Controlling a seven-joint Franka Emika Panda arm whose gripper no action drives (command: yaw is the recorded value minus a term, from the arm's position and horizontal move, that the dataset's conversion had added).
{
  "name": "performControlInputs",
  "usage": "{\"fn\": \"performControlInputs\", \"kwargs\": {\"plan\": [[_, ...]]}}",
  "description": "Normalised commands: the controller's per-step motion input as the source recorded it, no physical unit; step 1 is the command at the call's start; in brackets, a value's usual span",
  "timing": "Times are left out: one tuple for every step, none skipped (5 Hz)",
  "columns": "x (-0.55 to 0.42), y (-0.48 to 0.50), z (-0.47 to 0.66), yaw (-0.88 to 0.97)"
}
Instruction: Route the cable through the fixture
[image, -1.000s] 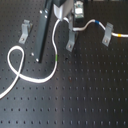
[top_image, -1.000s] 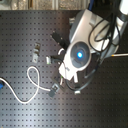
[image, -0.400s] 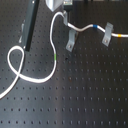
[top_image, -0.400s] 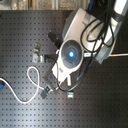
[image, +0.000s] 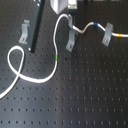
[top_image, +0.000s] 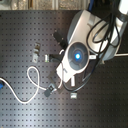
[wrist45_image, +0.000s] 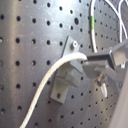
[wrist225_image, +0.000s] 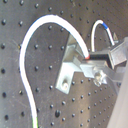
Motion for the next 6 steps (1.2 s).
{"fn": "performControlInputs", "kwargs": {"plan": [[-0.346, -0.335, 0.00, -0.22], [-0.257, -0.093, -0.04, 0.00], [0.078, 0.088, -0.02, 0.07], [0.346, 0.177, 0.07, 0.31], [0.207, 0.013, 0.05, 0.58], [-0.131, -0.101, 0.03, 0.22]]}}
